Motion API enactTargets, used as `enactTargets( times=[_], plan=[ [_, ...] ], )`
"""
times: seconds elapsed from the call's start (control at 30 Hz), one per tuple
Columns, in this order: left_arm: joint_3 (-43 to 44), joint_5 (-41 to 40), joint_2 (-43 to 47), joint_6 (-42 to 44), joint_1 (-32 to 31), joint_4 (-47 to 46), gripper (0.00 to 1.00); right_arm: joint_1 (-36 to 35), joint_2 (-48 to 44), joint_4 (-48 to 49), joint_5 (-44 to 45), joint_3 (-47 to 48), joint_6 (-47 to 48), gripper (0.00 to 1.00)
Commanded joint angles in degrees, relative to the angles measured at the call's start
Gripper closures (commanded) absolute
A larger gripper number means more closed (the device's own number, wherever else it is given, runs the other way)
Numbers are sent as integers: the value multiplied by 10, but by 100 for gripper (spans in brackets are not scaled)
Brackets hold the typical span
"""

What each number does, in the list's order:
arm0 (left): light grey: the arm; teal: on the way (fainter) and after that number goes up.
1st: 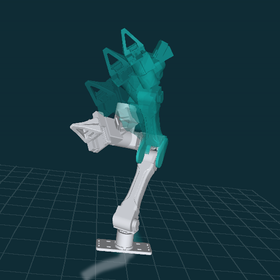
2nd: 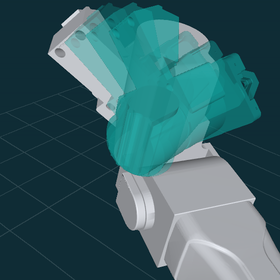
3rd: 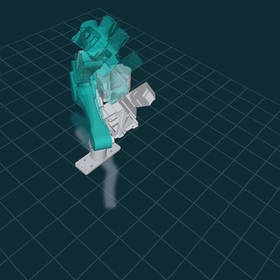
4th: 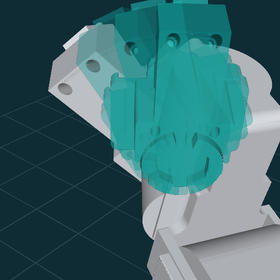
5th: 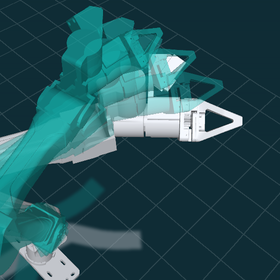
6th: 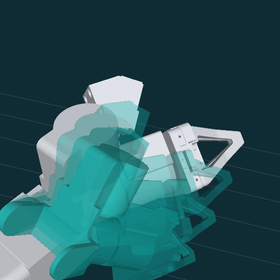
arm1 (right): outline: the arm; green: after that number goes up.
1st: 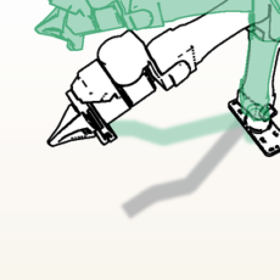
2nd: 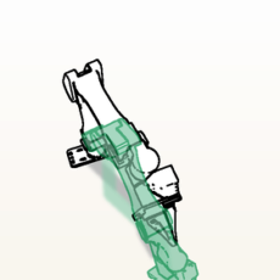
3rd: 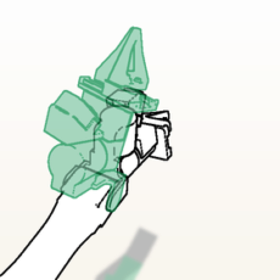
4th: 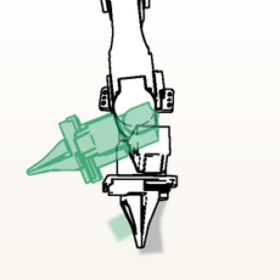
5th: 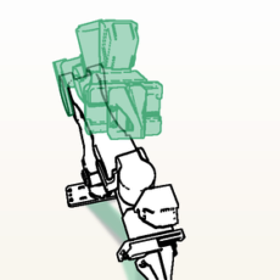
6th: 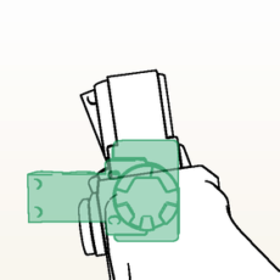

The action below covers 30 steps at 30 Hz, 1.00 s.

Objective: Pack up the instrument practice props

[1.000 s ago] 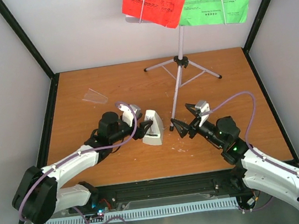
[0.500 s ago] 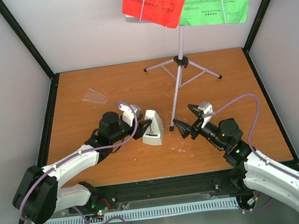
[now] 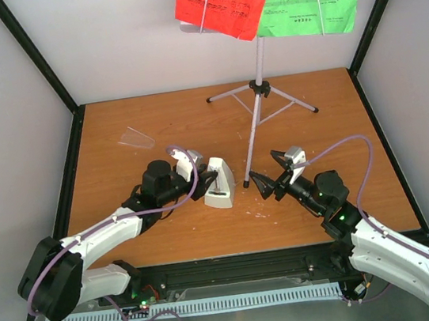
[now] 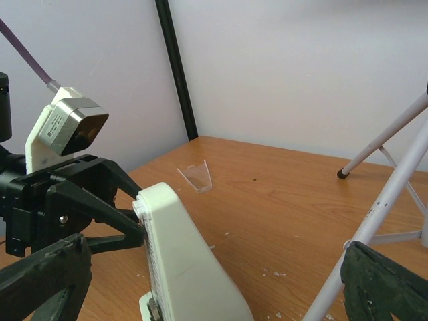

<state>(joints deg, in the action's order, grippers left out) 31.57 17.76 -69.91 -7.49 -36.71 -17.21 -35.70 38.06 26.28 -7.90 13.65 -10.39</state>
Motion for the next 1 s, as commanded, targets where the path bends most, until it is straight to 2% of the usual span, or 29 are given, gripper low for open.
enactTargets(
  times=[0.0, 0.1, 0.17, 0.27, 0.47, 0.5, 0.63, 0.8, 0.87, 0.97],
  plan=[
    [15, -7, 5, 8, -5, -20, 52, 2, -10, -2, 8, -9, -2, 0],
    [13, -4, 9, 6, -5, -23, 50, 2, -14, -4, 9, -9, -2, 0],
    [14, -2, 16, 0, -4, -20, 40, 2, -16, -6, 9, -8, 0, 0],
    [14, -1, 51, -12, -5, -13, 18, 2, -21, -16, 12, 0, 9, 0],
    [56, -50, 147, -72, 12, 61, 1, 2, -19, -81, 44, 43, 15, 0],
    [69, -49, 148, -88, 33, 82, 0, 2, -17, -87, 47, 50, 11, 0],
    [121, 54, 101, -164, 189, 153, 1, 2, -5, -92, 43, 65, -3, 0],
    [230, 47, -33, -165, 303, 273, 1, 2, 30, -131, 56, 109, -8, 0],
    [267, 51, -83, -158, 337, 294, 0, 2, 46, -135, 58, 120, -4, 0],
    [305, 1, -150, -140, 376, 302, 2, 2, 65, -132, 55, 126, 0, 0]
  ],
)
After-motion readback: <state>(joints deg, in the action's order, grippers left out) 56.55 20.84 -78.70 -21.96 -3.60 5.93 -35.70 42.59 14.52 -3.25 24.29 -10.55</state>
